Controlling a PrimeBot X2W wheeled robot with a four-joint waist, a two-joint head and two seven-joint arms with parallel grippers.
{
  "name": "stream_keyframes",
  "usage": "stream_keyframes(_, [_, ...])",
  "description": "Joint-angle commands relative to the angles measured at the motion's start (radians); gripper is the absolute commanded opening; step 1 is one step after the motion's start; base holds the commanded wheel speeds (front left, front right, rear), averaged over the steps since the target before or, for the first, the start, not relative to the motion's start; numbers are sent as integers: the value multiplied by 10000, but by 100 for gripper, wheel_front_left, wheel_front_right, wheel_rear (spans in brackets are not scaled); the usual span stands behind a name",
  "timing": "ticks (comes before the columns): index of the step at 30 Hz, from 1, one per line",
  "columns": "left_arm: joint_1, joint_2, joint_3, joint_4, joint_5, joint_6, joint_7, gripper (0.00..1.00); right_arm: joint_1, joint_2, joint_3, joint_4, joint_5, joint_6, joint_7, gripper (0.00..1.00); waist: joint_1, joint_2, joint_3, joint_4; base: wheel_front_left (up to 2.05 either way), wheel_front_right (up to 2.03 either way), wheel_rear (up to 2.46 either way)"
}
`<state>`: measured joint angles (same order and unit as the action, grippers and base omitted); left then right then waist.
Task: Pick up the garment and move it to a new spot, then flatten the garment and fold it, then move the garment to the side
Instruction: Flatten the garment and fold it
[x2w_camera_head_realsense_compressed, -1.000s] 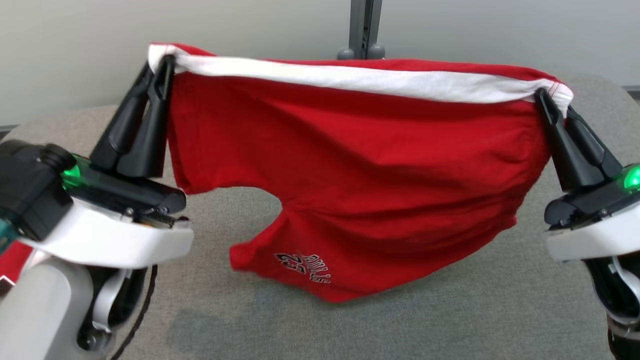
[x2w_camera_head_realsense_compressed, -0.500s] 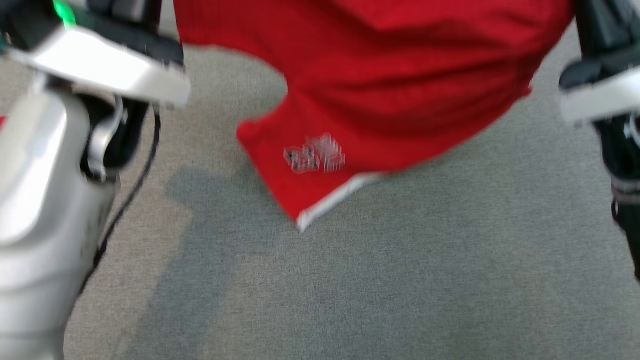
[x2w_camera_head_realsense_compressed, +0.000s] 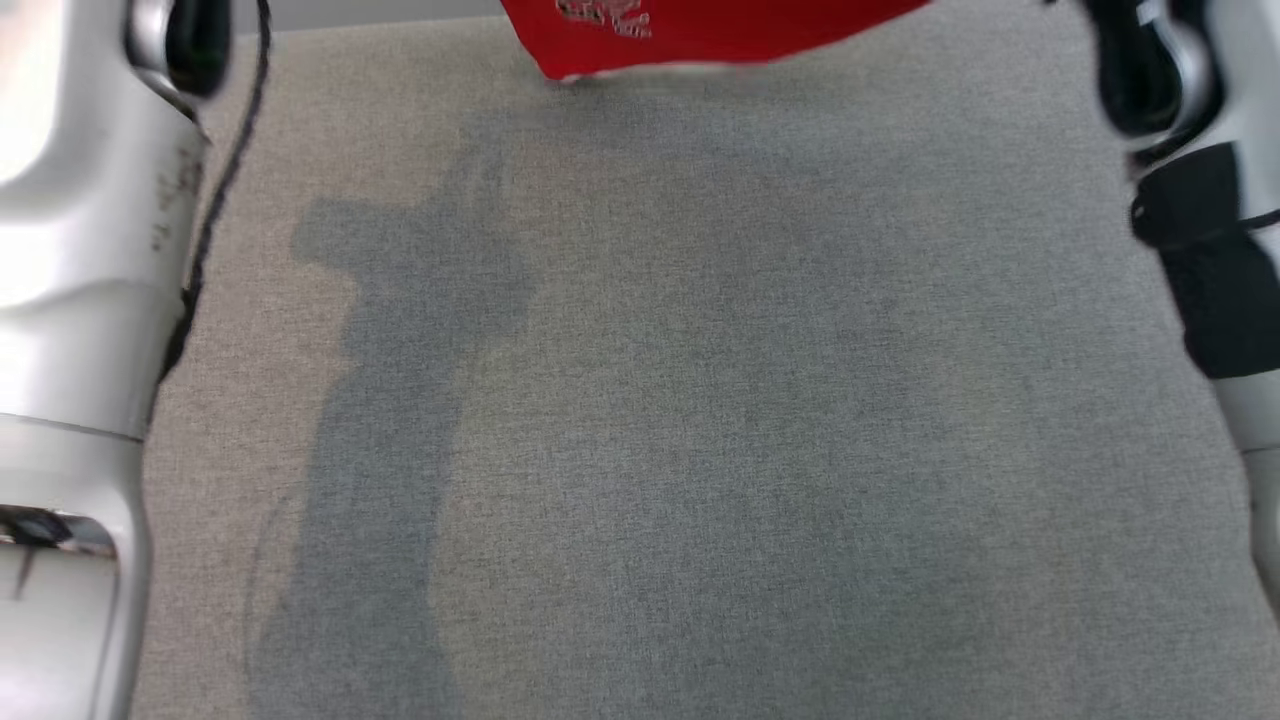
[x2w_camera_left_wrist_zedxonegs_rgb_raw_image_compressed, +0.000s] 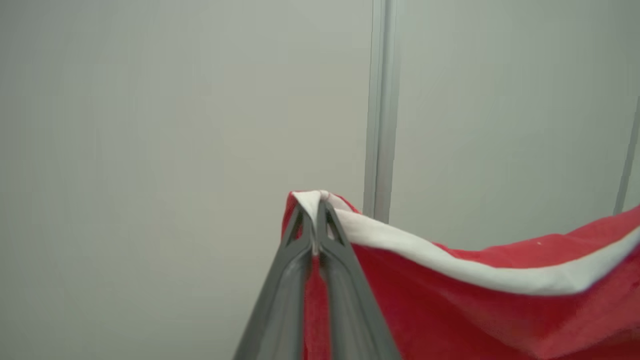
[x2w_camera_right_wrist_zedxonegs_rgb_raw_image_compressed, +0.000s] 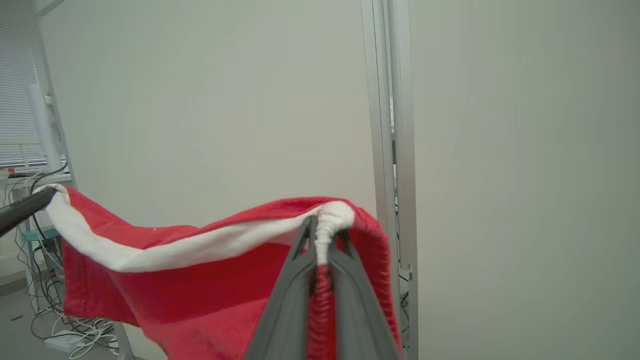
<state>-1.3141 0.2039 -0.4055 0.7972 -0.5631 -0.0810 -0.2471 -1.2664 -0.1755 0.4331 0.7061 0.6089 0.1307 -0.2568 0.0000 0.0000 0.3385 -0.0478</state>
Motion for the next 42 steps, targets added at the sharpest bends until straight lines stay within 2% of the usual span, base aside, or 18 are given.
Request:
stream_keyframes(1, [230, -148, -51, 497, -57, -99, -50, 0, 53, 93, 142, 449, 111, 1, -80, 0, 0, 0, 43, 26, 0, 0, 0])
stream_keyframes(7, [1082, -753, -184, 2693, -320, -289, -120, 0, 739, 499, 819, 2049, 342, 1, -93, 0, 0, 0, 291, 164, 0, 0, 0])
stream_keyframes(12, [1805, -1055, -361, 3769, -348, -365, -162, 0, 1457, 681, 1154, 3078, 494, 1, -92, 0, 0, 0, 331, 251, 0, 0, 0])
stream_keyframes(19, [2594, -1140, -665, 3911, -121, -462, -178, 0, 2536, 615, 1119, 2629, 556, 3, -93, 0, 0, 0, 281, 323, 0, 0, 0])
stream_keyframes(25, [4579, -902, -487, 2403, 261, -477, -184, 0, 4951, 221, 793, 845, 429, 3, -92, 0, 0, 0, -332, 376, 0, 0, 0])
stream_keyframes(33, [8554, -512, 461, -1053, 905, -336, -174, 0, 8862, -185, 281, -1906, -156, 1, -75, 0, 0, 0, -1230, 382, 0, 0, 0])
stream_keyframes(38, [11017, -279, 815, -3052, 1180, -12, -174, 0, 11043, -190, -150, -3230, -494, 3, -73, 0, 0, 0, -1740, 292, 0, 0, 0])
stream_keyframes(42, [12688, -38, 1033, -4486, 1028, 456, -123, 0, 12448, -139, -415, -4001, -802, 3, -73, 0, 0, 0, -2055, 208, 0, 0, 0])
